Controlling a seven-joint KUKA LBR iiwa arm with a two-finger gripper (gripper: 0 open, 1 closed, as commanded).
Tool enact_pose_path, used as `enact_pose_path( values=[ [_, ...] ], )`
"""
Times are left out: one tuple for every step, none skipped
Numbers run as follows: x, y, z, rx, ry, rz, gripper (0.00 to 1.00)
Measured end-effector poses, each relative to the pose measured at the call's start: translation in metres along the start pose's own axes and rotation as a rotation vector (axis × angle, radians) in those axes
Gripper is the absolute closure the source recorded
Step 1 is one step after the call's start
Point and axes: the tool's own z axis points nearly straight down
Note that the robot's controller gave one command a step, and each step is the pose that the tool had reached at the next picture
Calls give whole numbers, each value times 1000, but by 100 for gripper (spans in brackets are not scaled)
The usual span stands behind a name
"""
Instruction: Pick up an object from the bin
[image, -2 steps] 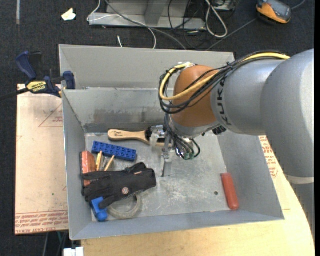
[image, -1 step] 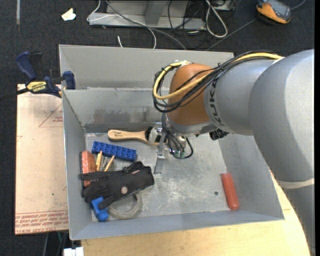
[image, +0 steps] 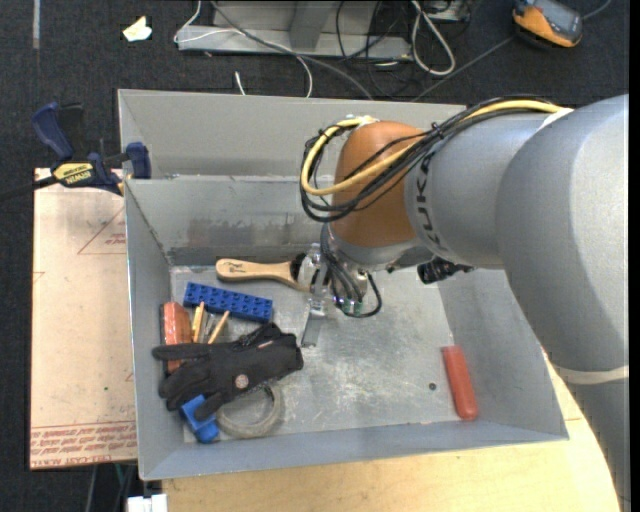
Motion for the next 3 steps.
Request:
enact_pose_path(
  values=[
    [-6, 2, -74, -2, -6, -133, 0],
    [17, 35, -14, -4, -7, 56, 0],
    [-6, 58, 21, -4, -14, -28, 0]
  ],
)
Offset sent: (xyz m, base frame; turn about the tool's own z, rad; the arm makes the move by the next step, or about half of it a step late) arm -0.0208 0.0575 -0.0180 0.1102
